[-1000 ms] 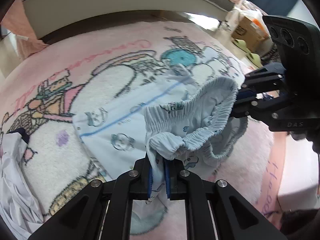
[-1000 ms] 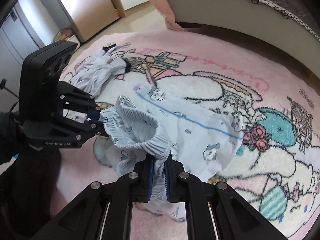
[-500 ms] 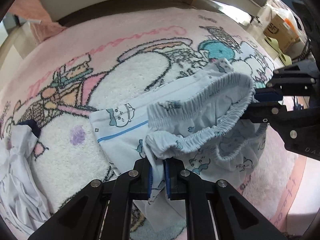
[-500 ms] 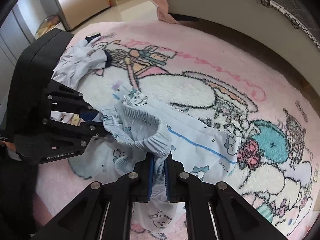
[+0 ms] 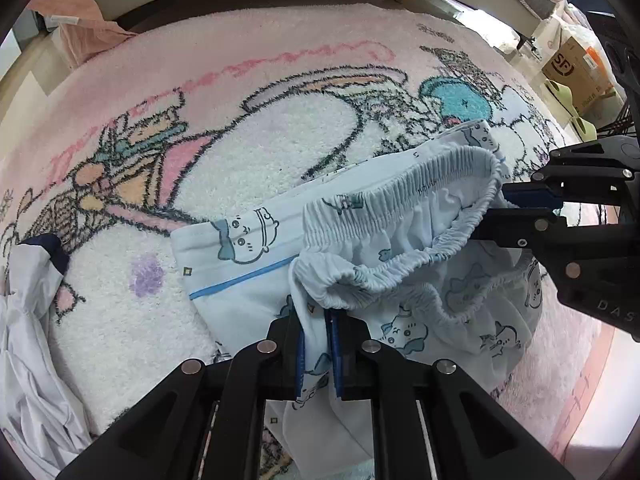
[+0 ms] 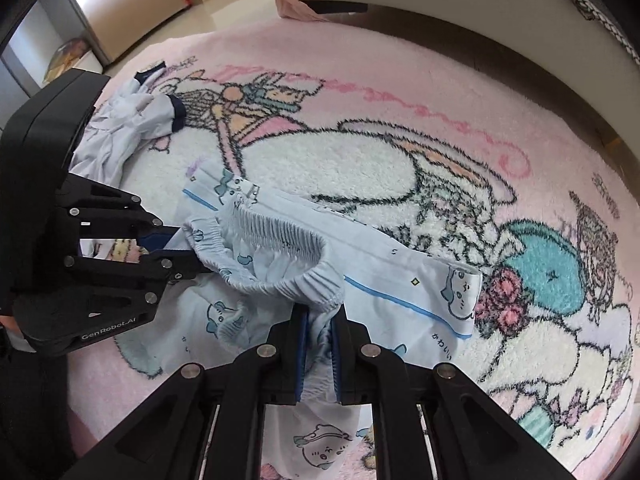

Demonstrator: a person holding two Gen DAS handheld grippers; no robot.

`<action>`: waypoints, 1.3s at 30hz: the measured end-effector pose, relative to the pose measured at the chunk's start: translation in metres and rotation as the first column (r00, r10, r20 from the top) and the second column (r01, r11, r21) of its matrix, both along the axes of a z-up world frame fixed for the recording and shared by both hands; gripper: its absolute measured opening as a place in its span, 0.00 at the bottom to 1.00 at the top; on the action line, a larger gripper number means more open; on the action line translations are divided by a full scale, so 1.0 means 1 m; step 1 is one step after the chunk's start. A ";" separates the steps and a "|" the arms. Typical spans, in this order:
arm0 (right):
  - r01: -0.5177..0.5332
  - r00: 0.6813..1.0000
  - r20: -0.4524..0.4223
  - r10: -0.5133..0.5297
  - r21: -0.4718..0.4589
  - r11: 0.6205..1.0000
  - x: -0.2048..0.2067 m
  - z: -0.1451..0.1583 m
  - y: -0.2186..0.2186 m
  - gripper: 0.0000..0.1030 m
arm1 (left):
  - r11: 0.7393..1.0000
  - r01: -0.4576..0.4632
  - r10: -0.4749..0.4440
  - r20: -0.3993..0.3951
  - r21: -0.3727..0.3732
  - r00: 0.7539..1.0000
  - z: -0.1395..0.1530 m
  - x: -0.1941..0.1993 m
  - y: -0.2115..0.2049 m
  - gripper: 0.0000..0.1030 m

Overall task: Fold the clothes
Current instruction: 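Lower the folded pants onto the rug with both grippers, then open the right gripper, then the left, releasing the folded pants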

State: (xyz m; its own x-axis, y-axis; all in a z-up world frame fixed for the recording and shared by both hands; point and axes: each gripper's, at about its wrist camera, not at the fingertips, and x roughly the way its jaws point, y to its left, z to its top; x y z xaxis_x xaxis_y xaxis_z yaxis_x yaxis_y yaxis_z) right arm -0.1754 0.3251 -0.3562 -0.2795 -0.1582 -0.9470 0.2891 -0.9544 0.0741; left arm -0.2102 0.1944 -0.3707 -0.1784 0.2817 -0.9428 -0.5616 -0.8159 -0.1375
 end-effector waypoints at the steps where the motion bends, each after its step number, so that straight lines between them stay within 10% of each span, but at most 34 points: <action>1: 0.003 1.000 0.002 -0.003 0.007 1.000 -0.001 -0.001 0.000 0.09 | 1.000 -0.004 0.004 -0.001 -0.001 1.000 -0.001 -0.001 0.001 0.09; 16: 0.034 0.998 0.045 -0.037 0.073 0.997 -0.012 -0.028 0.007 0.21 | 1.000 -0.021 0.020 0.026 0.003 0.999 -0.011 -0.008 -0.002 0.11; 23: 0.101 0.995 -0.002 -0.101 0.120 0.988 -0.017 -0.014 0.022 0.57 | 1.000 -0.024 0.024 0.027 0.012 0.999 -0.004 -0.009 -0.005 0.11; 28: 0.157 0.987 -0.042 -0.154 0.098 0.983 -0.013 0.000 0.030 0.59 | 0.997 -0.038 0.036 0.028 0.062 0.999 0.008 -0.012 -0.014 0.11; 33: 0.231 0.971 -0.088 -0.224 0.083 0.969 -0.010 0.014 0.036 0.60 | 0.996 -0.077 0.078 -0.014 0.044 0.997 0.021 -0.017 -0.026 0.81; 39: 0.269 0.956 -0.133 -0.261 0.047 0.962 -0.008 0.031 0.043 0.60 | 0.987 -0.133 0.136 -0.030 0.091 0.990 0.034 -0.022 -0.041 0.81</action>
